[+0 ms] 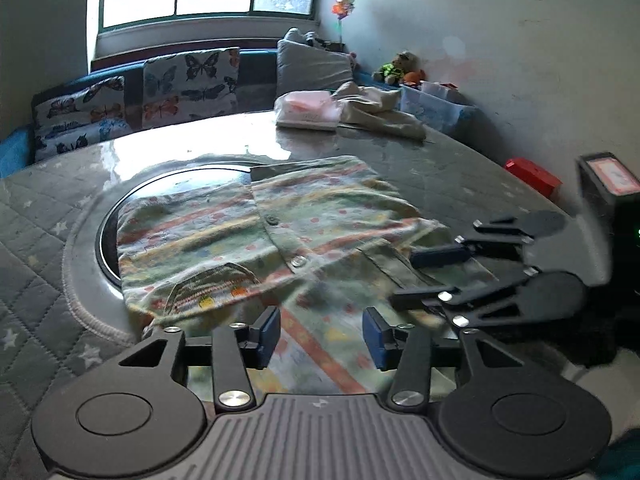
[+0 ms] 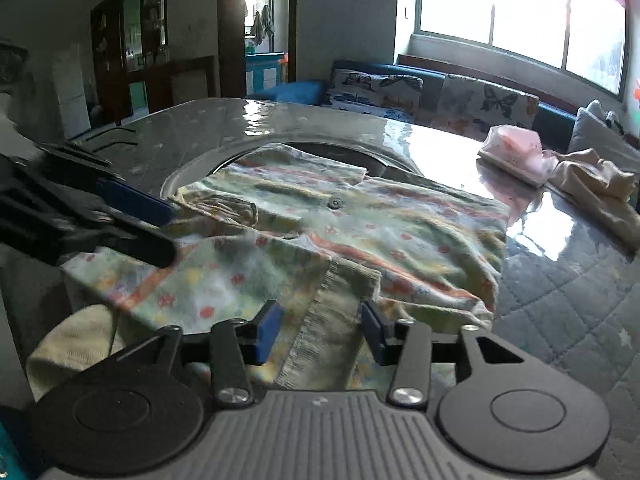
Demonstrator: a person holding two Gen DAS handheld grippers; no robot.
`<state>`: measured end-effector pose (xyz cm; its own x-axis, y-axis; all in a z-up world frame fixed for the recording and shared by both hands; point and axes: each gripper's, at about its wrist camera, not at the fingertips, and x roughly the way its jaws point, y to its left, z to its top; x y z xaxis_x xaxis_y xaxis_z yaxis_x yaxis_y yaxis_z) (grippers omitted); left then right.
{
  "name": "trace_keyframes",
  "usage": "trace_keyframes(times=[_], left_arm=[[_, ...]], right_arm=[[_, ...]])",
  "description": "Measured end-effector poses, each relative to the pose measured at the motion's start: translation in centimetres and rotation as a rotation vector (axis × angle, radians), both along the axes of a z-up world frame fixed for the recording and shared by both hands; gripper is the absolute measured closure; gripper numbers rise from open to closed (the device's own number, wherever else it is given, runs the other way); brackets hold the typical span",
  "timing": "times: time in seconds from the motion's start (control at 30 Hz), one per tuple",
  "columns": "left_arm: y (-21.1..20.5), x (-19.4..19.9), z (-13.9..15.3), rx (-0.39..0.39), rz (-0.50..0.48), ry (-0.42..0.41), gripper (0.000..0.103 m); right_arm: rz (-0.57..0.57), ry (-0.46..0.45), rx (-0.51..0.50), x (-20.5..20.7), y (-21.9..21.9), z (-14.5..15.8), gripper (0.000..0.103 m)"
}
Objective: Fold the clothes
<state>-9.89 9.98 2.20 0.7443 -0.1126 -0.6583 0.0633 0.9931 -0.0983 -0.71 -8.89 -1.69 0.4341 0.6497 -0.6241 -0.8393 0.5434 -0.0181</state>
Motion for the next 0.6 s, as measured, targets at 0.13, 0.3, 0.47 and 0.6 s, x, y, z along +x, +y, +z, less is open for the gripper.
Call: trace_keyframes(times=[0.13, 0.3, 0.47, 0.6], left_arm=[[-1.0, -2.0, 0.4, 0.019, -0.006, 0.057, 0.045], [-1.9, -3.4, 0.4, 0.006, 0.01, 0.124, 0.045], [-3.0, -3.6, -0.1, -0.014, 0.01, 0.196, 0.047], [-3.1, -3.3, -0.7, -0.056, 0.013, 0.247, 0.052]], right_arm=[[0.005, -0.022, 0.012, -0.7, -1.2, 0.8, 0.038], [0.018, -0.079, -0.009, -1.9, -2.7, 1.7, 0.021], [0.032, -0.118, -0.051, -2.9, -4.2, 1.9, 0.017], [0.036, -0.14, -0.081, -3.5, -5.2, 1.8, 0.016]])
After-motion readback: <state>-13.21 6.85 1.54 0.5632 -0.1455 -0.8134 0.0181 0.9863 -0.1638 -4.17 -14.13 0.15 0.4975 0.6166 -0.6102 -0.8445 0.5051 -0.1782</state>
